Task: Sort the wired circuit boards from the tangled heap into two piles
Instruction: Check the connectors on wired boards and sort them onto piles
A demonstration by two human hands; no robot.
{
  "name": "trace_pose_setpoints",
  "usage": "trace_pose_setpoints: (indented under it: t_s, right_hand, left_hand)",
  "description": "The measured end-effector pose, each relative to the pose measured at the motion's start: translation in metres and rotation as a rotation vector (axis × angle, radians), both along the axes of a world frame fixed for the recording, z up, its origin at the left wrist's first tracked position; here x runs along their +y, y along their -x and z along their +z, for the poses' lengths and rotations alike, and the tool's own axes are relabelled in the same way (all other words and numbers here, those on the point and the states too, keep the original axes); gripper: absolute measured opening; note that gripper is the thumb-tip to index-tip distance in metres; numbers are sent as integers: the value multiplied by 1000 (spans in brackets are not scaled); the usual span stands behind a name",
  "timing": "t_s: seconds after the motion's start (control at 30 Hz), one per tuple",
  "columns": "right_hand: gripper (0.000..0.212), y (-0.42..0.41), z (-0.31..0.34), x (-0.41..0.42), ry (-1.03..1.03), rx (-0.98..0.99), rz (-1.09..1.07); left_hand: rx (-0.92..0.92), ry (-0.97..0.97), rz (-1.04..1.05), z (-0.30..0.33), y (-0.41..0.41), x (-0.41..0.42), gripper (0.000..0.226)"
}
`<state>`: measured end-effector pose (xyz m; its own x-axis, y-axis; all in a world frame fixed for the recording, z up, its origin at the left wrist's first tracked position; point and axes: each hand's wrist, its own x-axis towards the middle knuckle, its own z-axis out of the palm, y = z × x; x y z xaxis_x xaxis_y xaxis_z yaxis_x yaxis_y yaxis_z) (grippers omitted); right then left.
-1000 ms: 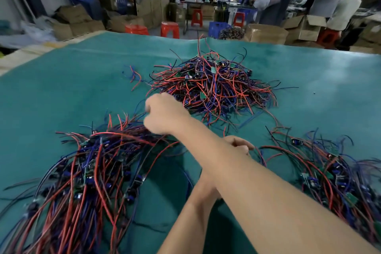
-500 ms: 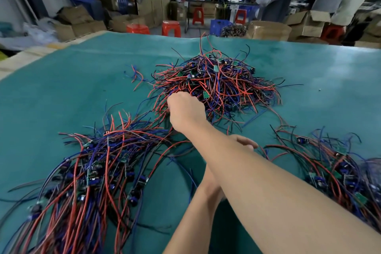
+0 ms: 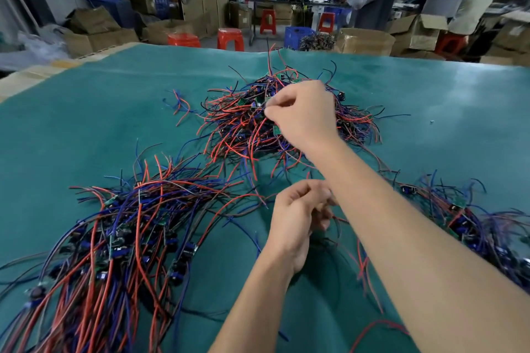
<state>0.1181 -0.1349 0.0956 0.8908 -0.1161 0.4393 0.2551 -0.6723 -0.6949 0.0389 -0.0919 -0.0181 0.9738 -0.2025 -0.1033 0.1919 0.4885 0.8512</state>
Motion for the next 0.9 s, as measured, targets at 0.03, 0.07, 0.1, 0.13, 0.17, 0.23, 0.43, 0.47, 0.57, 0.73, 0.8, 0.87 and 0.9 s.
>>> trace_pose_setpoints:
  t_s: [0.03, 0.07, 0.1, 0.13, 0.17, 0.23, 0.43, 0.47, 0.57, 0.73, 0.8, 0.87, 0.9]
  right_hand:
    - [6, 6, 5, -11, -75, -19, 2]
    - [9, 14, 9, -21, -181, -32, 11]
    - [13, 23, 13, -32, -306, -43, 26]
    - [15, 34, 16, -43, -442, -45, 44]
    - [17, 44, 16, -53, -583, -29, 69]
    - [18, 64, 8, -70, -838, 49, 142]
    - [17, 105, -65, -73, -952, 348, 92]
    - [19, 106, -72, -73, -882, 361, 77]
    - [18, 105, -79, -79, -668, 314, 71]
    - [23, 104, -86, -92, -217, 146, -101]
    - [16, 102, -86, -96, -138, 97, -122]
    - [18, 99, -85, -98, -245, 161, -28]
    - [27, 98, -85, -99, -334, 211, 35]
  left_hand:
    - [-5, 4, -14, 1, 0, -1, 21]
    - [-2, 14, -9, 3, 1, -3, 21]
    - [3, 33, 3, 4, 0, -3, 20]
    - [21, 59, 19, 4, 0, -3, 20]
    - [36, 89, 21, 5, 0, -3, 18]
    - [42, 131, 38, 8, 1, -3, 17]
    - [-24, 79, -36, 9, 2, -3, 43]
    - [-39, 97, -33, 8, 3, -3, 31]
    - [-60, 145, -25, 6, 5, -4, 6]
    - [-67, 67, -22, 4, 3, -4, 12]
    - [-74, 46, -5, 2, 3, -4, 16]
    - [-104, -11, -10, 2, 4, -3, 20]
    - [-131, -50, -17, 1, 5, -4, 20]
